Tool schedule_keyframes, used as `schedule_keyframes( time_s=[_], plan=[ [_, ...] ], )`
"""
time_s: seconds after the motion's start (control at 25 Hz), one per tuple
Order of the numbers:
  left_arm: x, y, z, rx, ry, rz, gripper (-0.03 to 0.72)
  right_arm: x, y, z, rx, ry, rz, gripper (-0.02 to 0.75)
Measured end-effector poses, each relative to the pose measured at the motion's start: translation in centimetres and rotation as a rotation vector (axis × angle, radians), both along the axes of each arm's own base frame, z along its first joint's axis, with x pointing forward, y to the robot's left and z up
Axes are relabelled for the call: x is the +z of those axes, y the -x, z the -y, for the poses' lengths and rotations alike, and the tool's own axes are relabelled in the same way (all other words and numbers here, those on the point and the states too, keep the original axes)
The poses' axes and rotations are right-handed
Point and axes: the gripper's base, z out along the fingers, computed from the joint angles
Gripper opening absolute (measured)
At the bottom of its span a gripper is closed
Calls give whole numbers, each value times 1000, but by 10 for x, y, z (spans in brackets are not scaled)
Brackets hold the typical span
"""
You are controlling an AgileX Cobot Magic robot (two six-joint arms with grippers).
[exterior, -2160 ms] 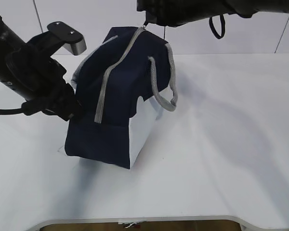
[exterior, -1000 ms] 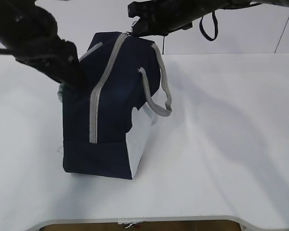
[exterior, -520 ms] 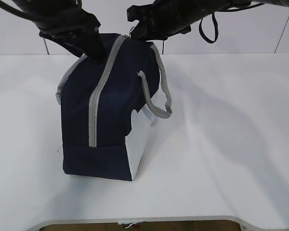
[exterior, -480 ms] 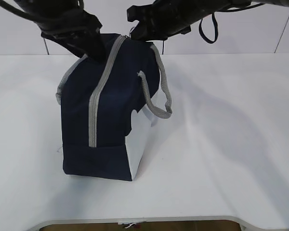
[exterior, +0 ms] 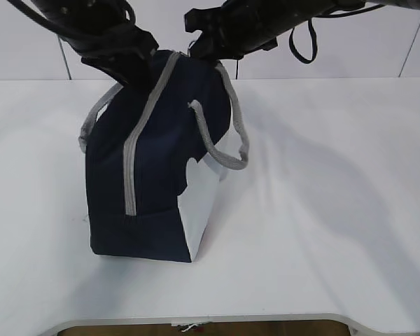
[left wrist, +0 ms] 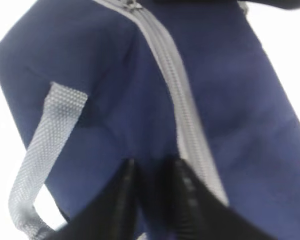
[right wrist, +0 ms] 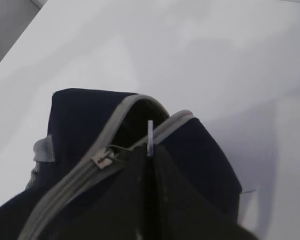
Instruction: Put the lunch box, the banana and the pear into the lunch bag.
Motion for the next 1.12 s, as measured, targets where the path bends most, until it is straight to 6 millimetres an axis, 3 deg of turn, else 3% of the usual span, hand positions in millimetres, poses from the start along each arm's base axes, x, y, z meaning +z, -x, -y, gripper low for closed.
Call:
schedule_keyframes(
  time_s=[0.08,0.16,0.68,1.12],
  plan=[
    [-1,0,0,-1,-3,-5,27,0,0,0,0,0,0,13],
    [-1,0,0,-11,-8,-7,0,0,0,0,0,0,0,13],
    [-4,9,-3,-272,-124,2,-6,11,1,-2,16,-11,17,13],
    [19,22,-13,-364,-195,80,-7,11,-4,2,-12,37,79,13]
  ],
)
